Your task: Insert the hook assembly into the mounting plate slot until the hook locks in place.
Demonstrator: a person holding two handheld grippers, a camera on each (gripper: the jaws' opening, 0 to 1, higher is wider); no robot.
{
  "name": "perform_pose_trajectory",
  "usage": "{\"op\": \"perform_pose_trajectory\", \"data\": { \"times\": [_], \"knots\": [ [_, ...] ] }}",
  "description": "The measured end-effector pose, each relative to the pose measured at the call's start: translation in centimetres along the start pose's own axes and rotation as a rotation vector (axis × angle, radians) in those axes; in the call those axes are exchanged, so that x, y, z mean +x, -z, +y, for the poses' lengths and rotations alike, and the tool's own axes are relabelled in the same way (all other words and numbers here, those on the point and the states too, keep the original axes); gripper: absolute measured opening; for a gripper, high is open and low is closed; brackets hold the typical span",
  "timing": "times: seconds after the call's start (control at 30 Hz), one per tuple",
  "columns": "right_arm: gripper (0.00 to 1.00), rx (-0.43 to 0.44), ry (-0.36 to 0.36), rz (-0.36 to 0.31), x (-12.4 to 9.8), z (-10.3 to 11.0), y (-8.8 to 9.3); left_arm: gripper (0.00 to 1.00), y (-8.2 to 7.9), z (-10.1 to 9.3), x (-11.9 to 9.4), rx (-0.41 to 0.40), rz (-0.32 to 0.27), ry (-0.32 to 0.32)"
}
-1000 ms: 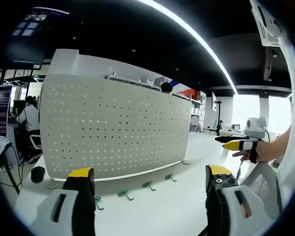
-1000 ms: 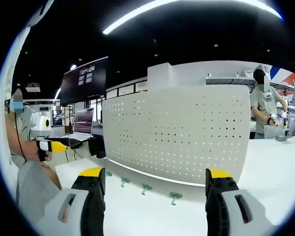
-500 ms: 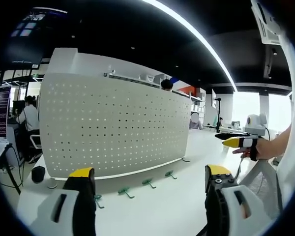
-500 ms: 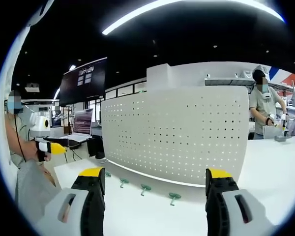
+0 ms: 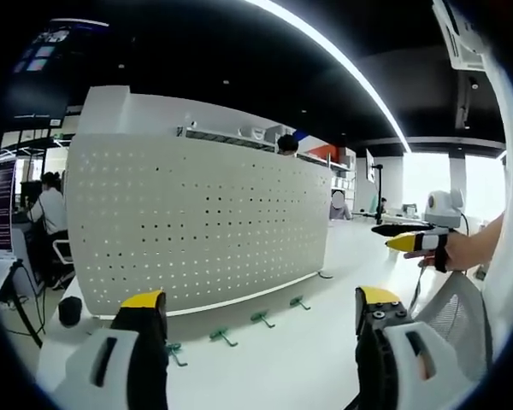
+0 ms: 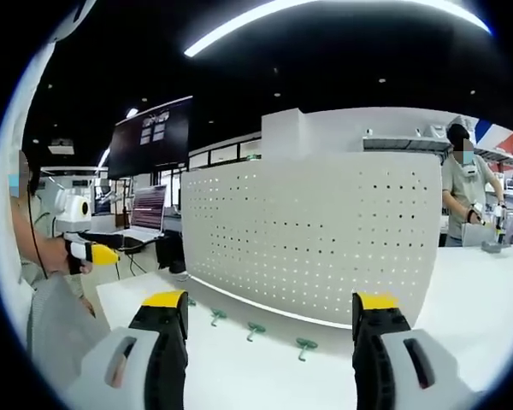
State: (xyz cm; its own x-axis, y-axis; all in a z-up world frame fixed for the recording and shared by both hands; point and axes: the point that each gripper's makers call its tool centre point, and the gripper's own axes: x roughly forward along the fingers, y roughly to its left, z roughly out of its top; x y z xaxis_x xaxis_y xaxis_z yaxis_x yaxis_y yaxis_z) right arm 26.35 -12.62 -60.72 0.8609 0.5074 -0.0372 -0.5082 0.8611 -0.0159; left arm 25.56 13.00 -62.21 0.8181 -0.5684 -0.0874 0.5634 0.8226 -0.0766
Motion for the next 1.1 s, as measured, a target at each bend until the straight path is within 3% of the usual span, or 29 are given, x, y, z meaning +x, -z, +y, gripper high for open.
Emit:
{"op": "perform_pose_trajectory", "data": {
  "times": [0.17, 0.53, 0.67, 1.1],
  "knots": [
    [0.78, 0.008, 0.006, -0.004, 0.5, -0.5, 0.0, 0.93, -0.6, 0.5, 0.7, 0.017, -0.003, -0.001],
    [0.70, 0.013, -0.041, 0.030, 2.0, 0.3, 0.7, 0.84, 0.3, 1.9, 1.9, -0.003, 0.055, 0.005],
    [0.74, 0.009, -0.038, 0.014, 2.5, 0.3, 0.6, 0.83, 0.5, 2.7, 2.3, 0.006, 0.070, 0.010],
    [0.73, 0.031, -0.047, 0.034, 3.5, 0.1, 1.7, 0.81, 2.3, 5.7, 3.6, 0.076, 0.192, 0.044]
  ]
}}
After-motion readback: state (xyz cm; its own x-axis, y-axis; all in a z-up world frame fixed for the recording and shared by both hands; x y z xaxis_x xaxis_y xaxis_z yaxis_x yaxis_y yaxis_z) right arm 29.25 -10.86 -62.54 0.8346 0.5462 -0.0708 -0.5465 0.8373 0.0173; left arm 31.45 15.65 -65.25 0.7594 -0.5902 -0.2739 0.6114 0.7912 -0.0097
